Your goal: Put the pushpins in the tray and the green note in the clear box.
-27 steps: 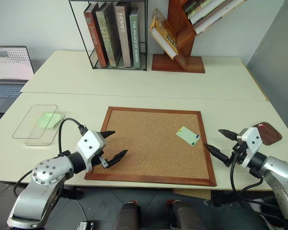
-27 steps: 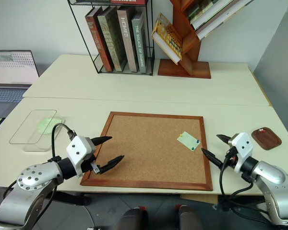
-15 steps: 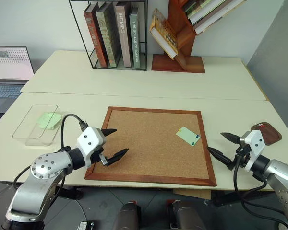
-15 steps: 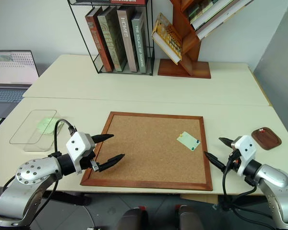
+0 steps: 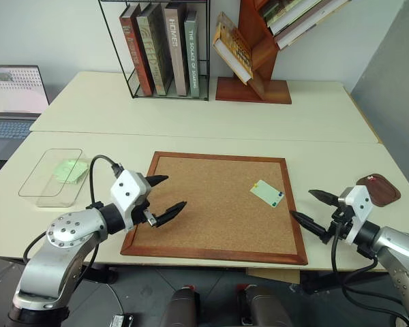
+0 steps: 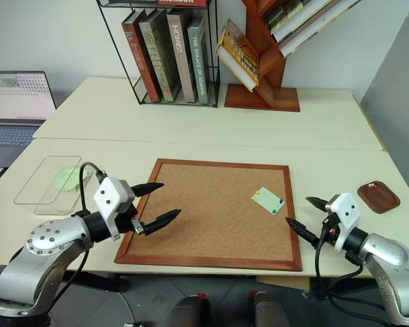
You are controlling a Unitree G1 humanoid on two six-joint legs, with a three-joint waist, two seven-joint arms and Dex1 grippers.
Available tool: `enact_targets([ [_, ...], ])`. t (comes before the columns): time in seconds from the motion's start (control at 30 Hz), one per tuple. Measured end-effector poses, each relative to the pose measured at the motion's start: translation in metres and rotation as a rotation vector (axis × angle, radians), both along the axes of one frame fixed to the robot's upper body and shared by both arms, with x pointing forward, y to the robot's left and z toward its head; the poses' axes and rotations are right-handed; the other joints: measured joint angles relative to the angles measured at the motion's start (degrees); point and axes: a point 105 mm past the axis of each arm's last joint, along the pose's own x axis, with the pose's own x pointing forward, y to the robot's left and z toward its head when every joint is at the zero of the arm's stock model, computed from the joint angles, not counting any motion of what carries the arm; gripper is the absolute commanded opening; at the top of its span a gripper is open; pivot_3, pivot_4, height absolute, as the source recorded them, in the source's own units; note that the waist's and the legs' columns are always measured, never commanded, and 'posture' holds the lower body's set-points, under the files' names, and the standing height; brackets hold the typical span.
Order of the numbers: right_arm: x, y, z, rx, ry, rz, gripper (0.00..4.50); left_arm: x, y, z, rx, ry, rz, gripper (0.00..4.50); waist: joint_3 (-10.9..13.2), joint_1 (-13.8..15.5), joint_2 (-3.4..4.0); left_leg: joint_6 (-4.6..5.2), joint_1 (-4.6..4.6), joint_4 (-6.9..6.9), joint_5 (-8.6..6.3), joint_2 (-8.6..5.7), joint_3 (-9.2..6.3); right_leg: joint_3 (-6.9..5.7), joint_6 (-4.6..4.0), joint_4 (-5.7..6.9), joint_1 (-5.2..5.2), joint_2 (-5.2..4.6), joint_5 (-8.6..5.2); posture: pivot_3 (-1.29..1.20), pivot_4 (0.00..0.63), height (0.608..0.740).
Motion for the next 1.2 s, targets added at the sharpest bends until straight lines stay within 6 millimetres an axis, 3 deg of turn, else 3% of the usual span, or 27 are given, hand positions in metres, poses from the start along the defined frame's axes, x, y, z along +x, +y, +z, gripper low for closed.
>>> enact_targets([
  [0.37, -0.001, 0.006, 0.007, 0.008, -0.02, -0.003, 4.5, 0.01, -0.032, -0.004, -0.009, 0.008, -0.098, 2.58, 0.0, 0.0, 0.0, 0.0, 0.01, 0.0, 0.0, 0.0, -0.02, -0.02, 0.03, 0.01, 0.02, 0.02, 0.02, 0.0, 0.15, 0.74],
  [0.9, 0.01, 0.018, 0.014, 0.008, -0.035, -0.022, 4.5, 0.023, -0.054, -0.042, 0.001, 0.094, -0.17, 0.04, 0.0, 0.0, 0.0, 0.0, 0.0, 0.02, 0.0, 0.0, -0.03, -0.02, 0.06, 0.03, 0.01, 0.04, 0.04, 0.0, 0.15, 0.74],
  [1.2, 0.022, 0.04, 0.017, 0.026, -0.01, 0.039, 4.5, 0.025, -0.062, -0.071, 0.032, 0.142, -0.185, 0.04, 0.0, -0.1, 0.0, 0.01, -0.01, 0.03, 0.0, 0.0, -0.01, -0.01, 0.08, 0.02, 0.0, 0.04, 0.05, 0.0, 0.15, 0.74],
])
